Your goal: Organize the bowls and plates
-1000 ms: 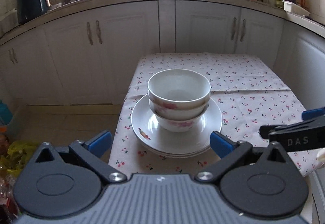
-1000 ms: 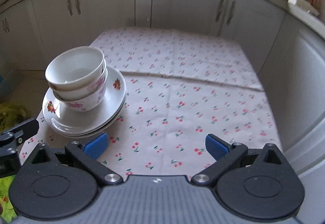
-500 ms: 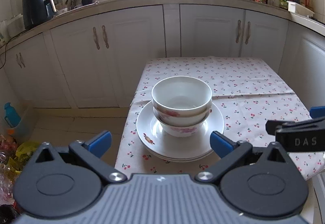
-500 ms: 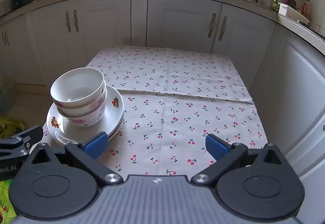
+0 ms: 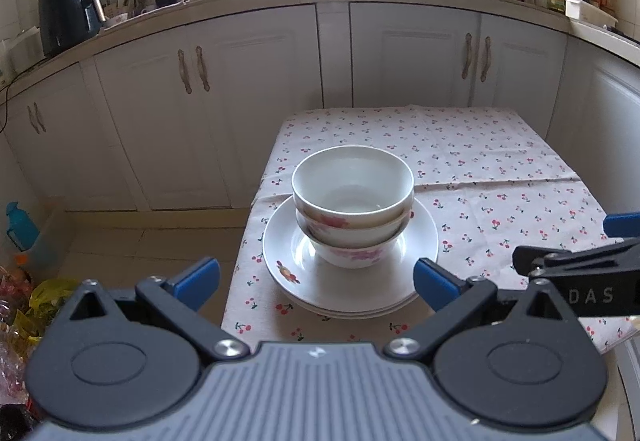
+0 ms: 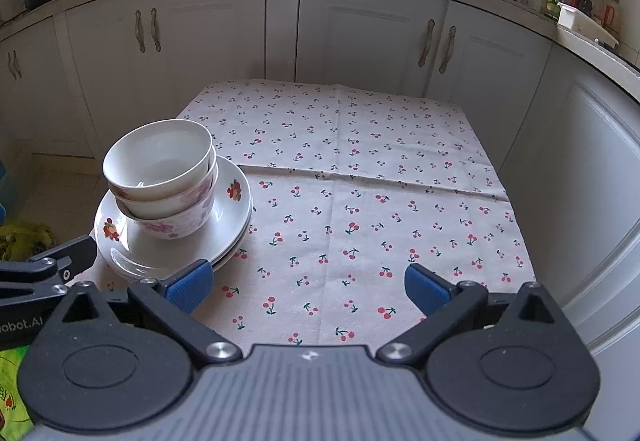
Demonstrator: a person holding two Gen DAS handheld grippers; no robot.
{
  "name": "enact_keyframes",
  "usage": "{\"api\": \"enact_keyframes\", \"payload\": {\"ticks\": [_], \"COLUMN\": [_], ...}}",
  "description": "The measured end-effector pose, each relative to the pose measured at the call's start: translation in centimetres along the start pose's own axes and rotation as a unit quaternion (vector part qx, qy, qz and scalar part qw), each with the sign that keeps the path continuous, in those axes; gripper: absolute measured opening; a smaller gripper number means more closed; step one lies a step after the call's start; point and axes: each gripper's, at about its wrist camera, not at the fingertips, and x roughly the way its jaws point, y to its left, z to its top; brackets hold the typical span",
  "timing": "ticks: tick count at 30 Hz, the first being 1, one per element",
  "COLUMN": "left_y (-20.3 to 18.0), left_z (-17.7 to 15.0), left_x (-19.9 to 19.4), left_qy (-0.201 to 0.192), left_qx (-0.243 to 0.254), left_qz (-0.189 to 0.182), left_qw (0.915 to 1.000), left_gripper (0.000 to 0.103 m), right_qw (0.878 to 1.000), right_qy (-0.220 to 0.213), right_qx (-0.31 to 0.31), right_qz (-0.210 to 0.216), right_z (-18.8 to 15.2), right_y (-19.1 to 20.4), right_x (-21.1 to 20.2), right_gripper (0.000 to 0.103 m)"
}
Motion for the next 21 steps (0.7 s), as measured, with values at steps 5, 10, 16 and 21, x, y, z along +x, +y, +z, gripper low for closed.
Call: {"api": "enact_keyframes", "payload": {"ticks": [5, 10, 16, 21], "left_y": [0.04, 0.11, 0.05, 0.0], "left_z": [0.09, 0.09, 0.15, 0.16], "left_x": [-0.04, -0.01, 0.02, 0.02], "left_qy": [-0.001, -0.001, 0.0, 0.0], "left_qx": [-0.002, -0.002, -0.003, -0.003], "left_qz": [0.0, -0.002, -0.003, -0.003], "left_qw": [1.0, 1.0, 1.0, 1.0], "left_gripper": [0.102, 0.102, 0.102, 0.102], "right_qw": [1.0, 1.0, 1.0, 1.0], "right_qy": [-0.001, -0.001, 0.0, 0.0], "right_qx": [0.0, -0.002, -0.003, -0.002], "right_qz": [-0.001, -0.003, -0.005, -0.006], "right_z": [0.02, 0.0, 0.01, 0.01], "right_y": [-0.01, 0.02, 0.05, 0.0], "right_x": [-0.08, -0.04, -0.03, -0.03], "right_gripper": [0.103, 0.103, 0.103, 0.103]}}
